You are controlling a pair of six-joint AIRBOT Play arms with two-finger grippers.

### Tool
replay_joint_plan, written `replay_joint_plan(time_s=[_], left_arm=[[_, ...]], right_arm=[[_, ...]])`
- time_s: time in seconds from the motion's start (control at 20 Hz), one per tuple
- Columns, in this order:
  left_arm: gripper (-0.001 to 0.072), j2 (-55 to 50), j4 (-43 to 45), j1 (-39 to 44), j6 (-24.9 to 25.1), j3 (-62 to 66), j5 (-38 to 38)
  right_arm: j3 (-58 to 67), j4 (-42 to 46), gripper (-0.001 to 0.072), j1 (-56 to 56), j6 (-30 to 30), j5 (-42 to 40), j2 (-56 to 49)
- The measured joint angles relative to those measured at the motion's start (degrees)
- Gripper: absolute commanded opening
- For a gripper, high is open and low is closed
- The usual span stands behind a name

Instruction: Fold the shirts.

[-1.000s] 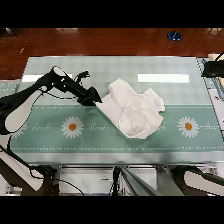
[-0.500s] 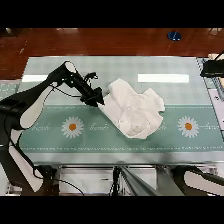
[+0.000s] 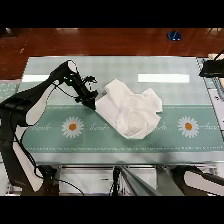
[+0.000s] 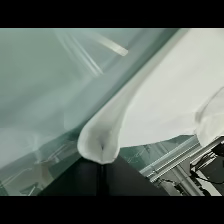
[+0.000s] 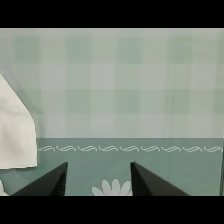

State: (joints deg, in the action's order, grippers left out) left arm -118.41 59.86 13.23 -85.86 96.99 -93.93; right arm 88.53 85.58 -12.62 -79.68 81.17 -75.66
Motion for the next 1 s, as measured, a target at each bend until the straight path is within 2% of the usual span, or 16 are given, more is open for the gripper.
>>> replay_joint_plan(time_s=[0.05,0.1,0.35,0.6,0.8,0.85,0.9,1.0], left_arm=[[0.0021,0.4,0.3,-0.1,1.1,0.0,0.0],[0.0021,0.9,0.5,-0.2,2.1,0.1,0.4],[0.0021,2.3,-1.0,-0.3,5.2,0.2,2.2],[0.0021,2.8,-4.1,-0.3,6.2,0.2,1.1],[0.0021,2.8,-5.3,-0.4,6.6,0.2,1.0],[0.0021,2.8,-5.5,-0.4,6.6,0.2,1.0],[0.0021,2.8,-5.5,-0.4,6.7,0.2,0.9],[0.0021,2.8,-5.7,-0.4,6.8,0.2,0.9]], right_arm=[[-0.9,-2.1,0.0509,-0.7,1.0,0.0,0.0],[-2.4,-5.3,0.0595,-1.6,2.3,-0.1,0.0],[-17.6,-22.2,0.0597,-4.5,11.2,0.0,0.0],[-33.8,-28.4,0.0597,-0.9,18.5,-3.8,0.0],[-40.8,-32.5,0.0592,1.6,20.9,-7.2,0.0],[-42.0,-33.6,0.0575,2.3,21.4,-8.1,0.0],[-43.1,-34.9,0.0527,3.4,21.9,-8.8,0.0],[-44.7,-36.9,0.0203,6.2,22.7,-11.3,0.0]])
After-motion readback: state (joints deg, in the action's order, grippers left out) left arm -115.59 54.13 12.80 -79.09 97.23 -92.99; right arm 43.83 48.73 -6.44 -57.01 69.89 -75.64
